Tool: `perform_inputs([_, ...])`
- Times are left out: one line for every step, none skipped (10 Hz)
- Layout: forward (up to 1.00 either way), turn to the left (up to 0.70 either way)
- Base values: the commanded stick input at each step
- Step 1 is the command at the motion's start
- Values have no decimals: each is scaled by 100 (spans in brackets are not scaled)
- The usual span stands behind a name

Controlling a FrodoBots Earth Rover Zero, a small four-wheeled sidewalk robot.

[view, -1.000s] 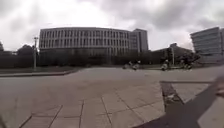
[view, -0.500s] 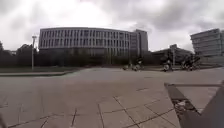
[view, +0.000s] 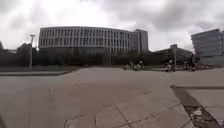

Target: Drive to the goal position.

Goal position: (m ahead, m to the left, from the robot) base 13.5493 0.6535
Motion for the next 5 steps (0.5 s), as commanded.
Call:
perform_inputs([70,0])
perform_inputs([70,0])
perform_inputs([70,0])
perform_inputs([70,0])
perform_inputs([70,0])
